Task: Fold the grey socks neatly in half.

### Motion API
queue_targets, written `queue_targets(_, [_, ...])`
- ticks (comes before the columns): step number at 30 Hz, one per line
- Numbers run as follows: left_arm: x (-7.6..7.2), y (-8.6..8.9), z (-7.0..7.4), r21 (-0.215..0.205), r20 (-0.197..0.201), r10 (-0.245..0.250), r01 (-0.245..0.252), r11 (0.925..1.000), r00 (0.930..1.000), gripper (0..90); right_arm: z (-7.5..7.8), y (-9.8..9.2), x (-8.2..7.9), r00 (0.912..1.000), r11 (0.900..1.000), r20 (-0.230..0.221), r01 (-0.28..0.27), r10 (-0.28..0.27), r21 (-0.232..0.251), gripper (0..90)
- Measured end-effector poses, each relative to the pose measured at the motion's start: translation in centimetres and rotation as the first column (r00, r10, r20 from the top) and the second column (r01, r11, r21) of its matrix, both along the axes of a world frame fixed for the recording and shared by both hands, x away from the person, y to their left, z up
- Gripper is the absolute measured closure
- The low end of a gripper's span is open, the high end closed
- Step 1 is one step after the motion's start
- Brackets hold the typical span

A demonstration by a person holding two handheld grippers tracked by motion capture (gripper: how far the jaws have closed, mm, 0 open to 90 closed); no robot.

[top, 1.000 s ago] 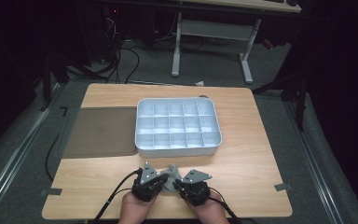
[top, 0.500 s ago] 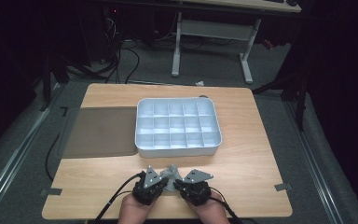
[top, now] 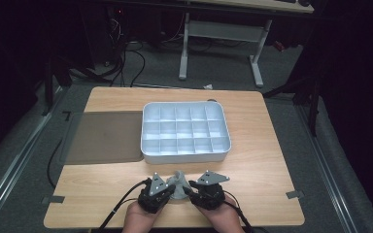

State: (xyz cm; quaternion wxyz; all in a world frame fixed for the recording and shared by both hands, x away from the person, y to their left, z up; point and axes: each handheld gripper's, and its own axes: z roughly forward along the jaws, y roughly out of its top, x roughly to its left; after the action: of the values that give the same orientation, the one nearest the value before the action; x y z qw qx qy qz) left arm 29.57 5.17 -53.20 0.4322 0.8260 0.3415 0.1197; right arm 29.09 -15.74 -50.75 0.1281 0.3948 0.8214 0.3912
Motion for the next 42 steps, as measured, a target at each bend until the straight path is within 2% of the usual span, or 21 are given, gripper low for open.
queue_targets(6, [0.0, 0.0, 0.0, 0.0, 0.001, 0.003, -0.003, 1.0, 1.0, 89.6, -1.1, -0.1, 0.8, 0.9979, 1.0, -0.061, 0.024, -0.023, 0.013, 61.8])
queue_targets(15, [-0.1, 0.0, 0.0, 0.001, 0.004, 0.001, -0.001, 1.0, 1.0, 89.2, -1.5, 0.5, 0.8, 0.9968, 1.0, -0.079, 0.012, -0.012, -0.003, 61.8])
queue_targets(20, [-0.1, 0.0, 0.0, 0.003, 0.01, 0.007, -0.007, 1.0, 0.9999, 88.2, -1.7, 0.4, 1.0, 0.995, 1.0, -0.099, 0.014, -0.012, 0.018, 62.7])
queue_targets(22, [0.0, 0.0, 0.0, 0.007, 0.015, 0.007, -0.007, 0.9999, 0.9999, 87.8, -1.8, 0.4, 1.0, 0.9945, 1.0, -0.104, 0.004, -0.001, 0.029, 66.9])
queue_targets(27, [0.2, 0.1, 0.0, 0.012, 0.021, 0.023, -0.023, 0.9997, 0.9995, 87.7, -1.7, 0.7, 0.8, 0.9949, 1.0, -0.101, -0.007, 0.01, 0.025, 71.5])
queue_targets(33, [0.3, 0.0, 0.0, 0.015, 0.027, 0.027, -0.028, 0.9995, 0.9993, 87.7, -1.6, 0.9, 0.4, 0.9973, 1.0, -0.073, -0.01, 0.011, 0.012, 79.8])
queue_targets(37, [0.3, 0.0, 0.0, 0.015, 0.028, 0.031, -0.031, 0.9994, 0.9991, 87.8, -1.5, 1.0, 0.4, 0.9979, 1.0, -0.065, -0.01, 0.011, 0.007, 81.3])
queue_targets(39, [0.3, 0.0, 0.0, 0.018, 0.03, 0.029, -0.029, 0.9994, 0.9992, 87.9, -1.6, 0.9, 0.4, 0.9981, 1.0, -0.061, -0.007, 0.008, 0.014, 81.7])
queue_targets(42, [0.3, 0.0, 0.0, 0.02, 0.032, 0.026, -0.027, 0.9994, 0.9991, 88.0, -1.0, 0.7, 0.0, 0.999, 0.999, -0.045, -0.002, 0.004, 0.048, 82.0])
